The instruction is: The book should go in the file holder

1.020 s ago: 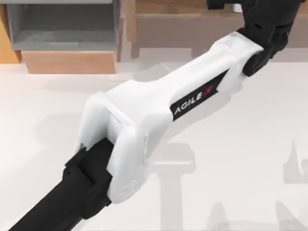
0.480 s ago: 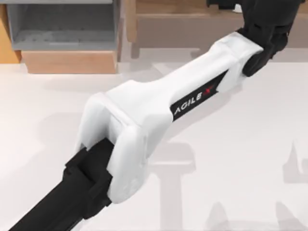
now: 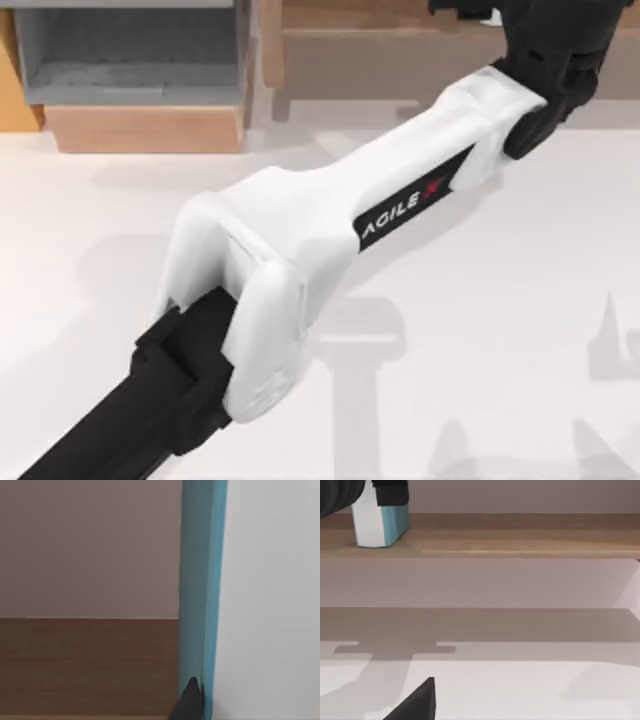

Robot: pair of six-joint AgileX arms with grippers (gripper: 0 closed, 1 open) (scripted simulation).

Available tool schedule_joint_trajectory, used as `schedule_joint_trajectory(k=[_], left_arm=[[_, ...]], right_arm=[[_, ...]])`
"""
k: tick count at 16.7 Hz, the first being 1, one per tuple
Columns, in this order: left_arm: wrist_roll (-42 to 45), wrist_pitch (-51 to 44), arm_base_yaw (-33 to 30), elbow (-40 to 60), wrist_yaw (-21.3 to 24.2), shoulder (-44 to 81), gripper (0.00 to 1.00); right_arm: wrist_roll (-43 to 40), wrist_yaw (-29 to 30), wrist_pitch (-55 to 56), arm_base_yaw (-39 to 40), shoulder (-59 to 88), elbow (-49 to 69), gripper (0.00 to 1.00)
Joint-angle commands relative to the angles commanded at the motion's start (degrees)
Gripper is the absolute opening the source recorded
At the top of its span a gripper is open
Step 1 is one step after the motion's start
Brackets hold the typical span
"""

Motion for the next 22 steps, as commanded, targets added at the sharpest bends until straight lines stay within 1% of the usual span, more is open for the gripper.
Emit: schedule_joint_trajectory(k=[7, 14, 20, 22], left_arm=[[0.1, -0.2, -0.3, 0.2, 0.0, 0.1, 0.0], [0.1, -5.7, -0.3, 8.1, 0.0, 2.3, 0.0], [0.1, -5.7, -0.3, 8.0, 0.0, 2.2, 0.0], [2.3, -7.9, -0.3, 6.9, 0.7, 0.3, 0.0]], right_arm=[[0.0, 0.0, 0.0, 0.0, 0.0, 0.0, 1.0], [0.0, 0.0, 0.0, 0.0, 0.0, 0.0, 1.0], [0.0, 0.0, 0.0, 0.0, 0.0, 0.0, 1.0], [0.0, 0.0, 0.0, 0.0, 0.0, 0.0, 1.0]])
